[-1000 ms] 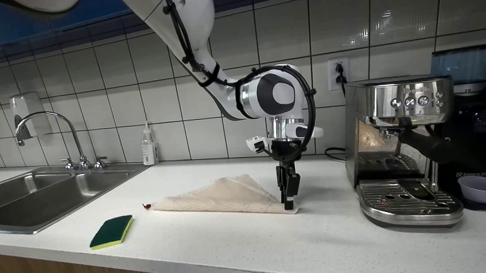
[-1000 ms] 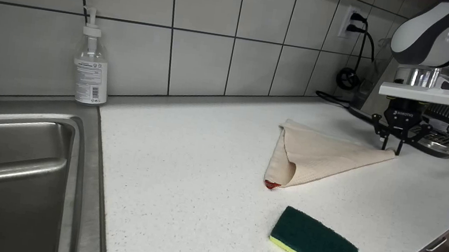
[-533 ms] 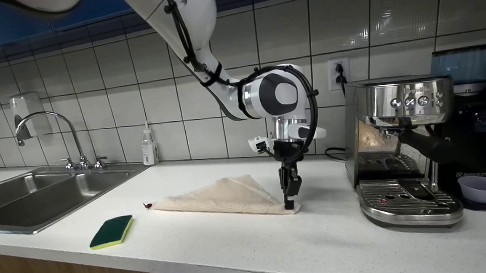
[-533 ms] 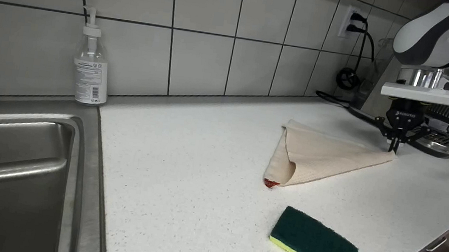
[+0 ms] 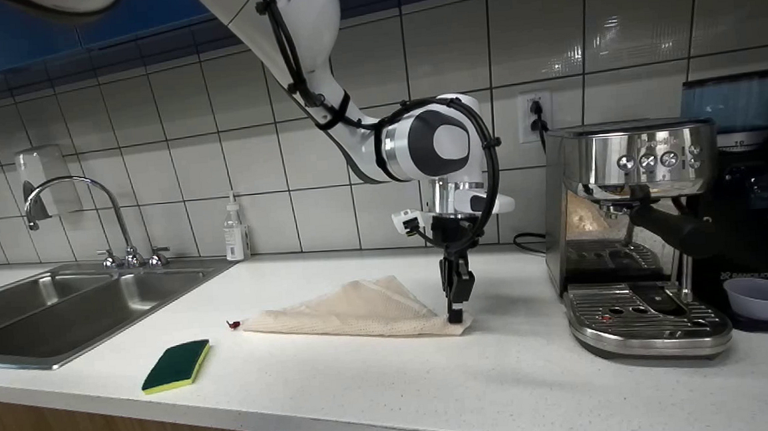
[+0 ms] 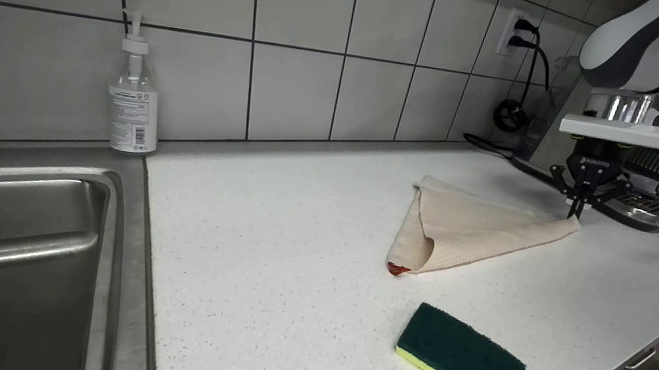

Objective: Fold the towel twice

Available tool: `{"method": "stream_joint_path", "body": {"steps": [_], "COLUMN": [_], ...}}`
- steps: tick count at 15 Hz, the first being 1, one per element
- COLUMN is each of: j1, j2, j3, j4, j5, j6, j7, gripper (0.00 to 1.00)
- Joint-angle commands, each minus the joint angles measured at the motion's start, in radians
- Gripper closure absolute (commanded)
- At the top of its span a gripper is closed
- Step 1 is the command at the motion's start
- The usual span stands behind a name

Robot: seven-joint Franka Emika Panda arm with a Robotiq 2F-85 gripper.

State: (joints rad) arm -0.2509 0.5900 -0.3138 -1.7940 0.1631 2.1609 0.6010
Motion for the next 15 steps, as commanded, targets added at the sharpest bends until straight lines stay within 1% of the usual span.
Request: {"method": "stream_joint_path", "body": {"steps": [1, 6, 15], "j1": [0.005, 0.029, 0.094], "j2": [-0.061, -0.108, -0.249], "j3": [0.011, 0.02, 0.06], "j4": [-0.032, -0.058, -0.185], "j5": [0.013, 0.002, -0.001], "j6": [0.004, 0.001, 0.012], "j7": [-0.011, -0.013, -0.038], "gripper": [0.99, 0.99, 0.99]}}
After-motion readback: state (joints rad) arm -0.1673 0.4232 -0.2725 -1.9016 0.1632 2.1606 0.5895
